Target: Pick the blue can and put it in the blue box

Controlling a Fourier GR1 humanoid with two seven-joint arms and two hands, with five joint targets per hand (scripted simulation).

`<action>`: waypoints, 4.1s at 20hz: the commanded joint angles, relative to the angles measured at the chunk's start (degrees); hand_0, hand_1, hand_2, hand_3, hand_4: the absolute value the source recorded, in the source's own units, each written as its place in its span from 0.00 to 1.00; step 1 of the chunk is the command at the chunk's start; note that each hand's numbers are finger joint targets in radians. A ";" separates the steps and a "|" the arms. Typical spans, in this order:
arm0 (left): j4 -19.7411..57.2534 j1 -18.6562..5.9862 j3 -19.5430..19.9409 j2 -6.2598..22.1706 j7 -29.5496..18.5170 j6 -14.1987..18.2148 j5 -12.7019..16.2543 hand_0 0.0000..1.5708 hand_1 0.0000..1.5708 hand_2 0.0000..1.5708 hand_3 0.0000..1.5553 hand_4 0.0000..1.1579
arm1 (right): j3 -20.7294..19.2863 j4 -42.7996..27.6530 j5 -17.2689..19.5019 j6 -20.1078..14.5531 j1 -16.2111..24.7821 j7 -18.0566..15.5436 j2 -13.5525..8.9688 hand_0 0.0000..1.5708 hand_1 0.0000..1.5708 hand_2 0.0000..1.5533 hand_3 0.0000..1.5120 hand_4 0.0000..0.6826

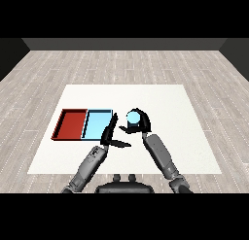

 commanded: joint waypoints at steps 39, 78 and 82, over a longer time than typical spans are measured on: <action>18.82 -18.76 -14.28 0.02 -5.82 12.36 20.64 0.00 0.00 0.00 0.00 0.00 | 11.31 -1.84 -5.17 -6.60 -4.13 0.53 0.00 0.92 0.92 0.93 0.90 0.76; 17.66 -16.61 -7.69 0.03 1.76 20.42 10.97 1.00 1.00 1.00 0.95 0.99 | 7.10 0.07 -1.56 -2.18 -2.54 -0.41 -0.77 0.00 0.00 0.00 0.00 0.00; 18.75 -16.27 -8.37 0.01 -0.40 21.54 11.79 1.00 1.00 1.00 0.96 0.99 | 4.52 -5.49 -2.16 -3.94 -0.20 2.52 -3.21 0.00 0.00 0.00 0.00 0.00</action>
